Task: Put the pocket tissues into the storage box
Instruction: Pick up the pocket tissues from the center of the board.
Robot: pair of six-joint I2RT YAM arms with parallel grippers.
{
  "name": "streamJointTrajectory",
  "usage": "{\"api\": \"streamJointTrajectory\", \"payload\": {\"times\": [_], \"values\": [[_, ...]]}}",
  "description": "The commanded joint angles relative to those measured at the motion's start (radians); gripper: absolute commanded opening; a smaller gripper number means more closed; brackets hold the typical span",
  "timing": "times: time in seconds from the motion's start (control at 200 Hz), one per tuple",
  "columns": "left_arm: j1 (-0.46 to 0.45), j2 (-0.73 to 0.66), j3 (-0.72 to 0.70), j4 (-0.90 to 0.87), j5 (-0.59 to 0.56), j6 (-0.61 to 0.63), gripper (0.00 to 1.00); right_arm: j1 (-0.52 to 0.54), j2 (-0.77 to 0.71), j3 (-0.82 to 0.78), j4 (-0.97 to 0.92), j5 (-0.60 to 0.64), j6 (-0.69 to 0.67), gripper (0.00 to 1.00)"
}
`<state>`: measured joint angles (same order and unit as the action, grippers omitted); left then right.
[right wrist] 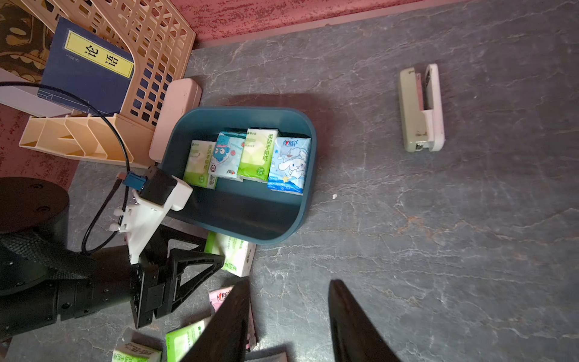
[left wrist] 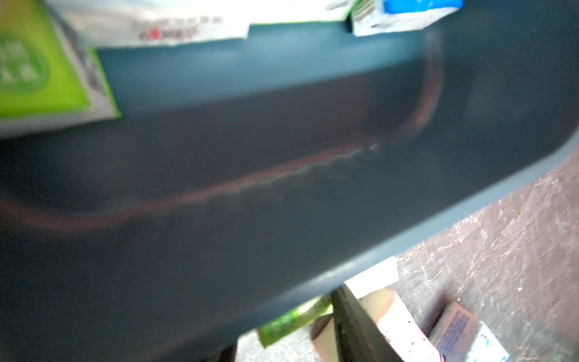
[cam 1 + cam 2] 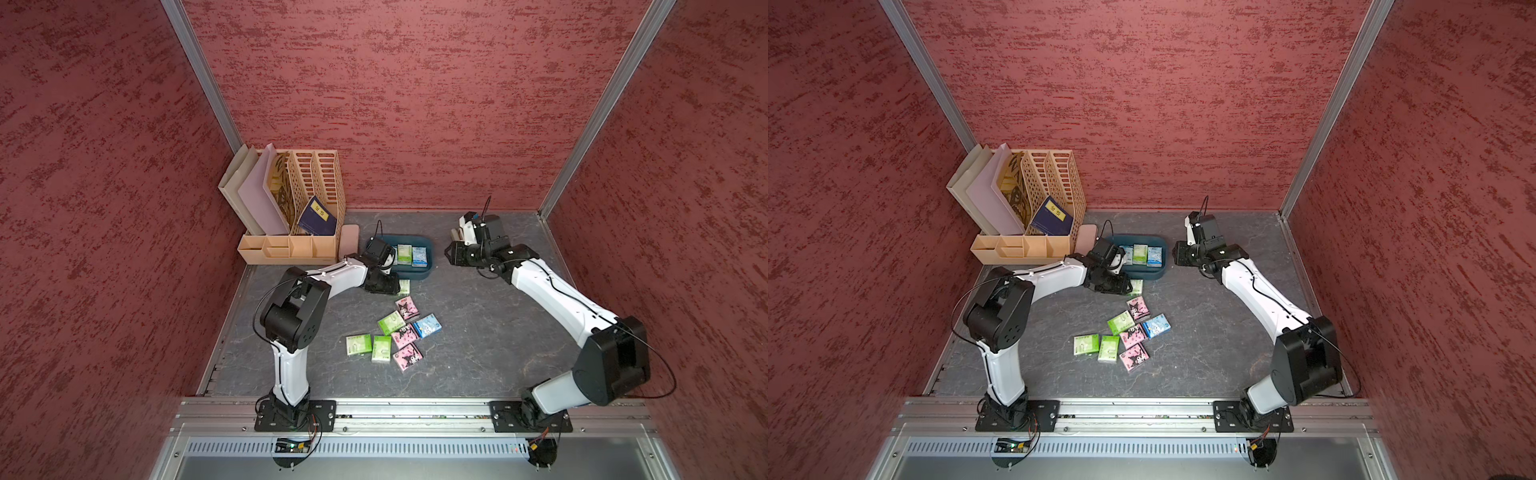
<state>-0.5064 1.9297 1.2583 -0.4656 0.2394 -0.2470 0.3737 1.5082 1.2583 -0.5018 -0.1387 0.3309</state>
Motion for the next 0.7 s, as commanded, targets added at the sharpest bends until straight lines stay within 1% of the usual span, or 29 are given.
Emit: {"api": "streamJointTrajectory", "payload": {"times": [0.0,0.09,0.12,0.16,0.19,0.26,0.406,0.486,0.501,0.561,0.696], "values": [[-0.009,0.027,0.019,-0.022,0.011,0.0,0.45,-0.012,-0.039,-0.002,-0.001,-0.014,-0.018,0.45],[-0.009,0.027,0.014,-0.024,0.014,-0.004,0.45,-0.013,-0.038,0.002,-0.005,-0.016,-0.023,0.45],[-0.009,0.027,0.011,-0.025,0.014,-0.004,0.42,-0.013,-0.038,0.004,-0.006,-0.018,-0.024,0.45],[-0.009,0.028,0.009,-0.027,0.013,-0.004,0.35,-0.013,-0.04,0.004,-0.005,-0.021,-0.022,0.45],[-0.009,0.028,0.007,-0.03,0.012,-0.005,0.28,-0.014,-0.041,0.004,-0.005,-0.022,-0.023,0.45],[-0.009,0.025,0.008,-0.04,0.013,-0.002,0.17,-0.013,-0.044,0.001,-0.005,-0.027,-0.021,0.45],[-0.013,-0.005,0.007,-0.054,0.028,0.011,0.0,-0.013,-0.046,-0.011,0.004,-0.03,-0.023,0.46],[-0.013,-0.024,0.0,-0.058,0.024,0.015,0.0,-0.013,-0.047,-0.018,0.012,-0.037,-0.021,0.46],[-0.013,-0.026,-0.002,-0.059,0.027,0.017,0.0,-0.013,-0.071,-0.02,0.011,-0.038,-0.021,0.46],[-0.018,-0.044,-0.008,-0.063,0.038,0.025,0.0,-0.013,-0.082,-0.023,0.012,-0.042,-0.02,0.47],[-0.042,-0.129,-0.027,-0.056,0.031,0.054,0.0,-0.014,-0.109,-0.035,0.014,-0.056,-0.022,0.49]]}}
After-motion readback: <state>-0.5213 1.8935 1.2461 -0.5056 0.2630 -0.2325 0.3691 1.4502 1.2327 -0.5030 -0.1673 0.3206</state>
